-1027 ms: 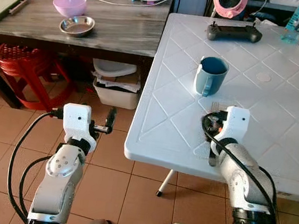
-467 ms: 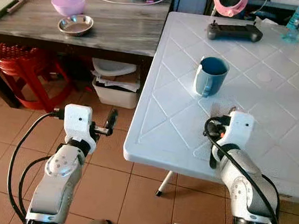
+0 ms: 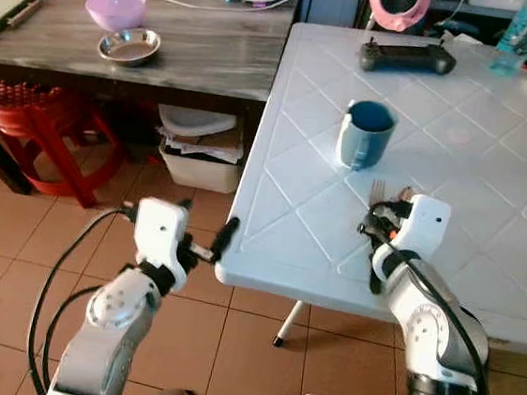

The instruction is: Setting the table

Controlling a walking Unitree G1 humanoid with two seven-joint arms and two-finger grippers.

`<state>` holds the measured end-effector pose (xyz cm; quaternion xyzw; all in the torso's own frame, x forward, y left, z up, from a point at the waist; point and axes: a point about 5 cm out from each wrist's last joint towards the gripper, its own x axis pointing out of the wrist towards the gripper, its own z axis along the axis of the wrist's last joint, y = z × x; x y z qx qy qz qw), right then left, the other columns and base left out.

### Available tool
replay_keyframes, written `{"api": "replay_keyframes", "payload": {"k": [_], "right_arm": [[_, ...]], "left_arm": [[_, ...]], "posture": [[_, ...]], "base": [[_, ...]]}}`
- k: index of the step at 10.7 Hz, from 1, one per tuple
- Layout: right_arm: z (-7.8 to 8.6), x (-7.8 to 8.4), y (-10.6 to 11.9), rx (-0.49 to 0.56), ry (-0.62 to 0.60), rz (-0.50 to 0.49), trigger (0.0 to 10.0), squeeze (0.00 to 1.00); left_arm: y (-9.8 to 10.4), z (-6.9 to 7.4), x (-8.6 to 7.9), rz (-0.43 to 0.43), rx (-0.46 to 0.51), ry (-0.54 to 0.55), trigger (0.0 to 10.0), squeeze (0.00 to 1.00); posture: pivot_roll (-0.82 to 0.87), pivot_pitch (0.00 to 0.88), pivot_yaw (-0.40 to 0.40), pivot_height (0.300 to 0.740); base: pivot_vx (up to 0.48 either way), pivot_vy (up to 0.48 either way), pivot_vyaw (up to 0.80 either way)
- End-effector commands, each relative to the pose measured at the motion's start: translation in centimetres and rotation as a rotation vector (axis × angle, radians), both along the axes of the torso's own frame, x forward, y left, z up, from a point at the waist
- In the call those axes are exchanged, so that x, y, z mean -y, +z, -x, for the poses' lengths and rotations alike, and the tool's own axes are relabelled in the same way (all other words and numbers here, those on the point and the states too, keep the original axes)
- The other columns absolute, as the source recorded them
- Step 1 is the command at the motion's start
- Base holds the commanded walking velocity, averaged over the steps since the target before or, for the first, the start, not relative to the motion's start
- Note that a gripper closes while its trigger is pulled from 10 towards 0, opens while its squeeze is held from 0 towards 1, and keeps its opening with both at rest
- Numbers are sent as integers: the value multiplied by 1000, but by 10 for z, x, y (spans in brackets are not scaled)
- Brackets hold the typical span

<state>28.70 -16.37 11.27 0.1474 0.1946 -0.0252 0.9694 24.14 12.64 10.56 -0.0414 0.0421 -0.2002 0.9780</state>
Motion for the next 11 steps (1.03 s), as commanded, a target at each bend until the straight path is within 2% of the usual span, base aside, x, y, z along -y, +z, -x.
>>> {"api": "replay_keyframes", "payload": {"k": [1, 3, 5, 6, 7, 8, 9, 10, 11], "right_arm": [[14, -19, -37, -196, 67, -69, 0, 0], [13, -40, -26, -119, 195, -84, 0, 0], [6, -46, -11, -16, 242, -74, 0, 0], [1, -50, 0, 47, 258, -79, 0, 0], [2, -52, 3, 63, 285, -73, 0, 0], [2, -51, 6, 90, 284, -101, 0, 0], [1, -49, 8, 119, 284, -70, 0, 0], [-3, -40, 16, 201, 249, 31, 0, 0], [-6, -31, 18, 238, 221, 107, 0, 0]], "left_arm": [[-4, -2, -5, -41, -21, 41, 10000, 0], [-5, -5, -10, -48, -17, 78, 10000, 0], [-6, -9, -17, -74, -1, 166, 10000, 0], [-7, -11, -19, -65, -8, 192, 10000, 0], [-8, -11, -18, -64, -12, 186, 10000, 0], [-7, -11, -14, -73, 8, 174, 10000, 0], [-7, -11, -14, -72, 15, 184, 10000, 0], [-4, -14, -12, -66, 45, 191, 10000, 0], [-1, -16, -15, -81, 69, 230, 10000, 0]], "posture": [[0, 124, 81, 740], [-1, 121, 71, 740], [-6, 117, 66, 740], [-15, 119, 71, 740], [-18, 120, 71, 740], [-22, 117, 66, 740], [-25, 113, 63, 740], [-33, 107, 59, 740], [-35, 109, 61, 740]], "base": [[0, 0, 0], [0, 401, 0], [0, 480, 0], [0, 480, 0], [0, 480, 0], [0, 480, 0], [0, 480, 0], [0, 446, 0], [0, 428, 0]]}}
